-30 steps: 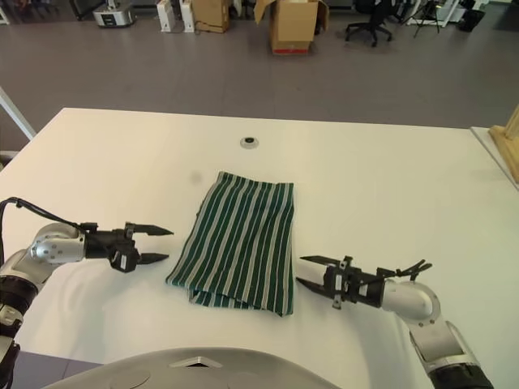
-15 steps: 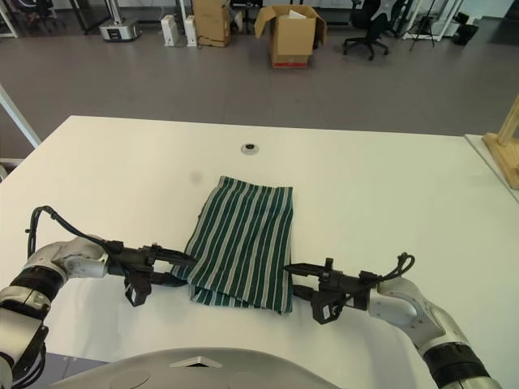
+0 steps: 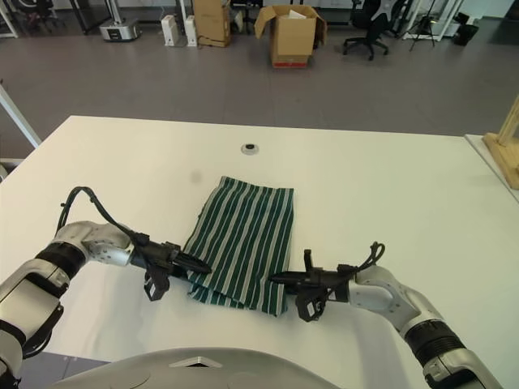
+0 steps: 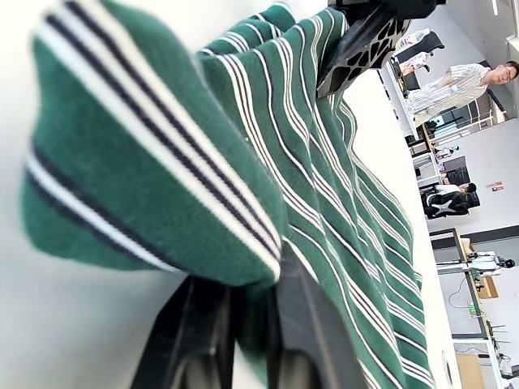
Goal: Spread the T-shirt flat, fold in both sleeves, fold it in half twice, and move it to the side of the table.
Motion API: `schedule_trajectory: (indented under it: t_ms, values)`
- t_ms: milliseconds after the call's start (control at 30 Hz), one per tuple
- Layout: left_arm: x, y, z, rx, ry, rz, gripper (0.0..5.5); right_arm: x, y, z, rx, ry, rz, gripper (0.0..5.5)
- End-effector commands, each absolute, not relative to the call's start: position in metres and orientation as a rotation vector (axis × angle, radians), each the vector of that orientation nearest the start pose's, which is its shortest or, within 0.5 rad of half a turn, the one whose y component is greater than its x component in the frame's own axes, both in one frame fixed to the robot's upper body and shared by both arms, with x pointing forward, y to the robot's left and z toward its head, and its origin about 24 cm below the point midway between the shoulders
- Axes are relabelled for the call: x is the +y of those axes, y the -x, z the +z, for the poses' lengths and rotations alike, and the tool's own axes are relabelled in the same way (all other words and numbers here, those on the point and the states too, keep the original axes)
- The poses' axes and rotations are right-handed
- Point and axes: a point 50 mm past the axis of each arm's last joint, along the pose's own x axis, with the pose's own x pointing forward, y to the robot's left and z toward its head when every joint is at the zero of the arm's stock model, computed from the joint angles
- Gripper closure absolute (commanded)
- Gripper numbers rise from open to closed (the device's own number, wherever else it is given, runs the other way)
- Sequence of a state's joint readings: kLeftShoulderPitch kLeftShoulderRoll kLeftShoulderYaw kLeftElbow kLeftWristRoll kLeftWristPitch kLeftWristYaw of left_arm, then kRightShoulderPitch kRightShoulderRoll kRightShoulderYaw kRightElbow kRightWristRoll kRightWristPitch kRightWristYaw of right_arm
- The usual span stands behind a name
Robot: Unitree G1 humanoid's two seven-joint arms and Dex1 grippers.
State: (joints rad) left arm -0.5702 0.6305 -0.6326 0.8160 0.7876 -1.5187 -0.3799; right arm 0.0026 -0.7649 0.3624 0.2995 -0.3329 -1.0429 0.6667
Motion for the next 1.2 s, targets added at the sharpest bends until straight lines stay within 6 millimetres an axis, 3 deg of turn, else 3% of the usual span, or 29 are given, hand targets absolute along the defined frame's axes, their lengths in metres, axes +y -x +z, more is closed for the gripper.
schedule_trajectory:
  t_ms: [33,167,333,433,533,667,767,833,967,1067,1200]
  values:
    - [0.184,-0.189,-0.02,-0.295,-1.201,-2.113,4.77,-0.199,-0.179,0.015,-0.128,1.024,1.477,5.48]
    - [0.177,-0.181,-0.004,-0.317,-1.021,-2.061,5.09,-0.195,-0.179,0.031,0.005,0.827,1.505,5.48]
    - [0.178,-0.137,0.032,-0.008,-0.753,-2.264,5.5,-0.184,-0.148,0.062,0.167,0.582,1.652,5.48]
    - [0.179,-0.126,0.034,0.114,-0.628,-2.246,5.5,-0.178,-0.142,0.079,0.236,0.438,1.65,5.48]
    - [0.176,-0.155,0.044,0.064,-0.613,-2.067,5.5,-0.181,-0.159,0.1,0.312,0.208,1.529,5.48]
    - [0.18,-0.212,0.084,0.151,-0.257,-1.773,5.5,-0.191,-0.203,0.132,0.376,-0.104,1.378,5.49]
    - [0.173,-0.245,0.1,0.171,-0.052,-1.613,5.5,-0.196,-0.226,0.13,0.501,-0.223,1.296,5.49]
    - [0.17,-0.258,0.091,0.314,0.057,-1.523,5.5,-0.197,-0.238,0.125,0.561,-0.302,1.254,5.49]
    - [0.159,-0.288,0.065,0.594,0.263,-1.266,5.5,-0.198,-0.261,0.085,0.78,-0.443,1.084,5.49]
    - [0.158,-0.298,0.048,0.679,0.358,-1.124,5.5,-0.187,-0.281,0.064,0.863,-0.519,0.989,5.5]
    - [0.176,-0.298,0.029,0.774,0.412,-0.985,5.5,-0.176,-0.308,0.046,0.921,-0.549,0.84,5.5]
